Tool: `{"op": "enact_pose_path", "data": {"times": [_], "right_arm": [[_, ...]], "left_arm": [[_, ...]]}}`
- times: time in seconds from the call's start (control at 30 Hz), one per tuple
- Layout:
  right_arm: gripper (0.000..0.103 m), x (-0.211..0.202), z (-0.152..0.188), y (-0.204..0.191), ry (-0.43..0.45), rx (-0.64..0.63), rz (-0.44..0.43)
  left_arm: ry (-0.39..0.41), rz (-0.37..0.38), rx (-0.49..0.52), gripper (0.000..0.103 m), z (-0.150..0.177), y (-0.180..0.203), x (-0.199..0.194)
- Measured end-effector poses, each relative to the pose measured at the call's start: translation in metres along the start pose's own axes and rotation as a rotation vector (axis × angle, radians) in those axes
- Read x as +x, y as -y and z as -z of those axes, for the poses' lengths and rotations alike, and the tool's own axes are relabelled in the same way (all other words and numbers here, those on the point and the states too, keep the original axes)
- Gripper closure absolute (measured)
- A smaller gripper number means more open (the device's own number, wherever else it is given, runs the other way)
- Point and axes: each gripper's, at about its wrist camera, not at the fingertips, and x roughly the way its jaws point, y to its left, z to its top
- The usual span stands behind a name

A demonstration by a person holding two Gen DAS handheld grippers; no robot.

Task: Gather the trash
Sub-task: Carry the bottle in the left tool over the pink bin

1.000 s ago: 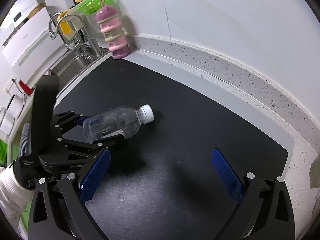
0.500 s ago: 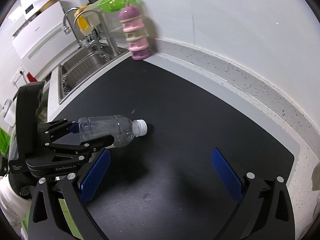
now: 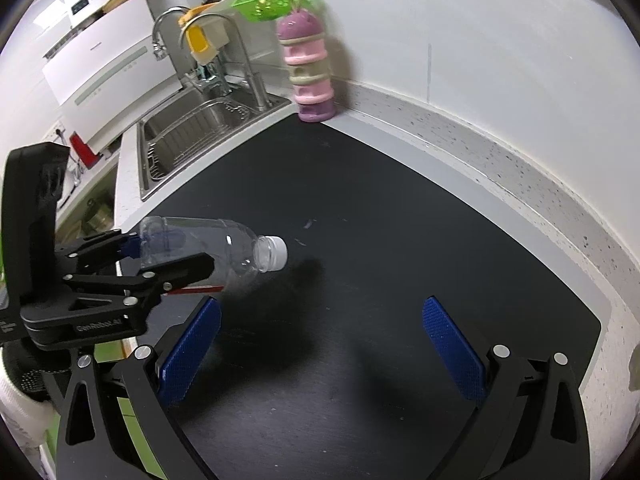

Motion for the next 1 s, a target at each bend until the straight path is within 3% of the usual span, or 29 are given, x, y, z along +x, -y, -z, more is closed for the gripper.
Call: {"op": "enact_pose_path", "data": {"times": [0.3,0.53,0.77,1.0], "right_arm": [[0.006,-0.004,-0.019,-0.06,0.036,-0.098,-0.073],[0.006,0.002,-0.032,-0.158,0.043,-0.232,-0.196],[0.006,0.023,-0.02,-0.271,0.004,-0.383,-0.317],[0.006,0.075,0.024,-0.379,-0.099,-0.546,-0.395]], "left_arm": [[0.049,-0.114,-0.089,0.043,0.021,-0.045,-0.078],[0.091,-0.227,-0.206,0.044,0.062,-0.104,-0.157],[0.116,-0.341,-0.383,0.044,0.138,-0.178,-0.225],[0.083,-0.433,-0.555,0.044,0.226,-0.247,-0.244]]}}
